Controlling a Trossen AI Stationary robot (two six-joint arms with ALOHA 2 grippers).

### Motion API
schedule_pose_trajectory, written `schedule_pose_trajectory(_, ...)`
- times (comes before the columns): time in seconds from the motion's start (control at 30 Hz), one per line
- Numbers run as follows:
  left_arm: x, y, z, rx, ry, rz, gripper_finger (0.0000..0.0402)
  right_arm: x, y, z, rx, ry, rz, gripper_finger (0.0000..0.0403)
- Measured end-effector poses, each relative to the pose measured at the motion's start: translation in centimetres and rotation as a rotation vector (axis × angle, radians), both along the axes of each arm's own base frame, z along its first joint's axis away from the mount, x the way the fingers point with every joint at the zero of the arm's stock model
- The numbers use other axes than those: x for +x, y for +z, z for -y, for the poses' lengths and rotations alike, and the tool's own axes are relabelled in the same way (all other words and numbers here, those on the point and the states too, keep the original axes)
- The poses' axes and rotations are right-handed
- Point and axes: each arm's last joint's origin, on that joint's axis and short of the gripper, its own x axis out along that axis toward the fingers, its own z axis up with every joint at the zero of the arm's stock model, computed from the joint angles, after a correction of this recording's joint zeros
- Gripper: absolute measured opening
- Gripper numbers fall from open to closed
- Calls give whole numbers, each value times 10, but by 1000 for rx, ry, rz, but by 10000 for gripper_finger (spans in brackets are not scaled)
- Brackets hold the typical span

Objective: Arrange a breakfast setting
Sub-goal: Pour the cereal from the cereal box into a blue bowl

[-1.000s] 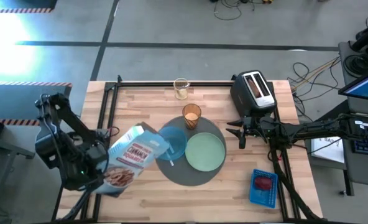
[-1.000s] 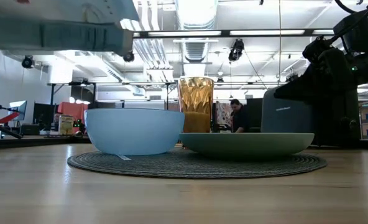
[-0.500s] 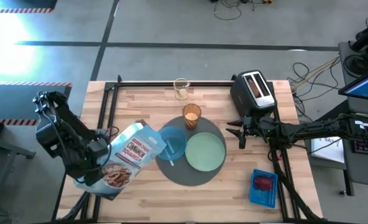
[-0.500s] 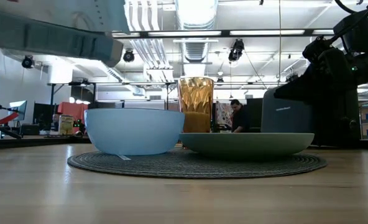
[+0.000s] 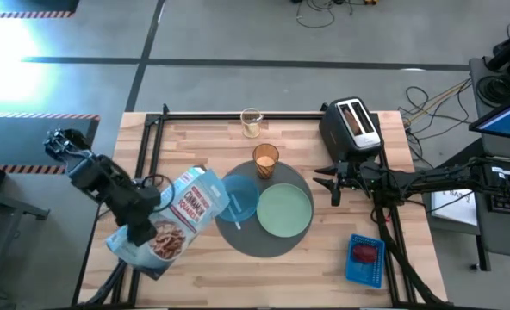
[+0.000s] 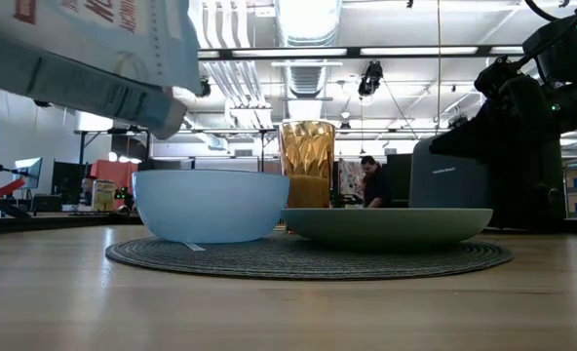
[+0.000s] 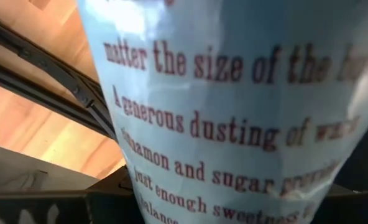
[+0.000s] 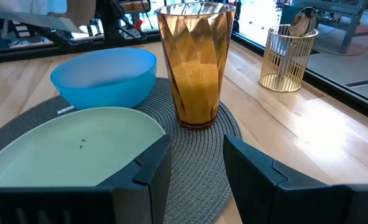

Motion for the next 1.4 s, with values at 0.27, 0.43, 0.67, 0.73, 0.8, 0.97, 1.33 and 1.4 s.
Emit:
schedule_pose_trajectory(0.27,21,-2,-20,-100,14,-26,178,0,0,0,1,-1,1,134)
schedule_pose_trajectory(0.43,30,-3,-29,-152,-9,-21,178,0,0,0,1,0,0,134)
schedule_pose_trajectory(0.67,33,-4,-34,-176,-34,-4,187,0,0,0,0,0,0,134)
schedule_pose_trajectory(0.73,34,-3,-35,-224,-33,-20,190,0,0,0,1,-1,0,134)
schedule_pose_trajectory(0.8,34,-2,-36,-261,-22,-35,190,0,0,0,0,0,0,134)
schedule_pose_trajectory(0.97,39,-2,-45,-283,29,-37,191,0,0,0,0,0,0,134)
schedule_pose_trajectory(1.33,48,-3,-64,-357,94,-25,192,0,0,0,1,0,0,134)
schedule_pose_trajectory(1.4,50,-3,-67,-363,103,-25,192,0,0,0,1,0,0,134)
